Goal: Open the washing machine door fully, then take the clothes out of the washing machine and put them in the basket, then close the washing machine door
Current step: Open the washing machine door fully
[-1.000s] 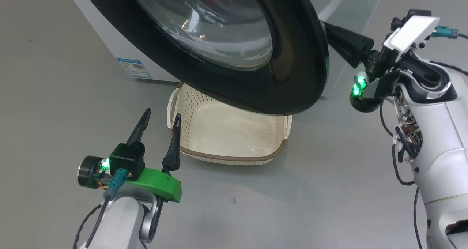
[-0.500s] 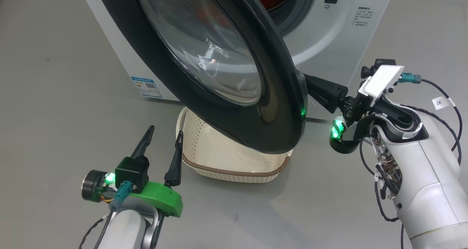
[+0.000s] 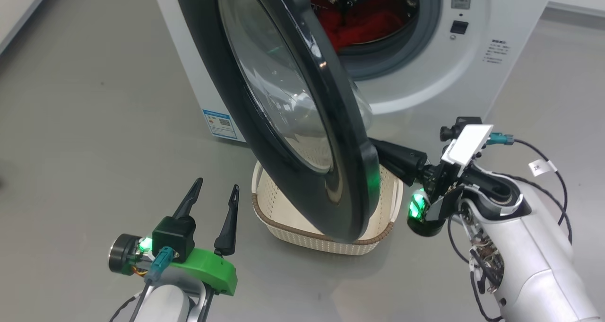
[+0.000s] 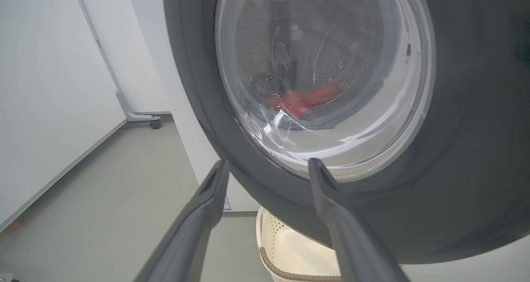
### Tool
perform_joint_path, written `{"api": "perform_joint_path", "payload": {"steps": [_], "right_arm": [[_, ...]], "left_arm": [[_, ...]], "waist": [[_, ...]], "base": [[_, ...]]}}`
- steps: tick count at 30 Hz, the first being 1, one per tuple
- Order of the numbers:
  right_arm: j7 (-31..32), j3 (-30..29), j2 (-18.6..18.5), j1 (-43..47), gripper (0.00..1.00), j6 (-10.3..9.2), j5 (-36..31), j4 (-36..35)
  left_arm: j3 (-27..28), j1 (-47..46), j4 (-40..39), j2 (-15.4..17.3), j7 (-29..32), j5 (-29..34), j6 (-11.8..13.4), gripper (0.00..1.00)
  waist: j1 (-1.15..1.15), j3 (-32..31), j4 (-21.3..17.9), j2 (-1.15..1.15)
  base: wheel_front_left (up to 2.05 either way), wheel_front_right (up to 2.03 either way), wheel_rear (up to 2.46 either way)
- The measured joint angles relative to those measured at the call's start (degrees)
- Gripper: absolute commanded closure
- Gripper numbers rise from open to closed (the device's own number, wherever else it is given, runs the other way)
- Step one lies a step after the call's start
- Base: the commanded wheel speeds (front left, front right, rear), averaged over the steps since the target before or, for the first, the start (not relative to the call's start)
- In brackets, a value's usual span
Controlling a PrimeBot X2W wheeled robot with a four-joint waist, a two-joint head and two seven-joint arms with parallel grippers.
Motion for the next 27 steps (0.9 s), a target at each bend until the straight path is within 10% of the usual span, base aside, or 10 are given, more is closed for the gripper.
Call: {"api": "perform_joint_path", "payload": {"steps": [27], "right_arm": [[-1.5, 11.6, 0.6, 5.8, 1.00, -1.93, 5.7, -7.3]], "left_arm": [[1.2, 2.2, -1.0, 0.1, 0.0, 0.5, 0.0, 0.00]], "waist": [[0.00, -1.7, 4.8, 0.00]], "base": [[0.00, 0.00, 0.00]]}}
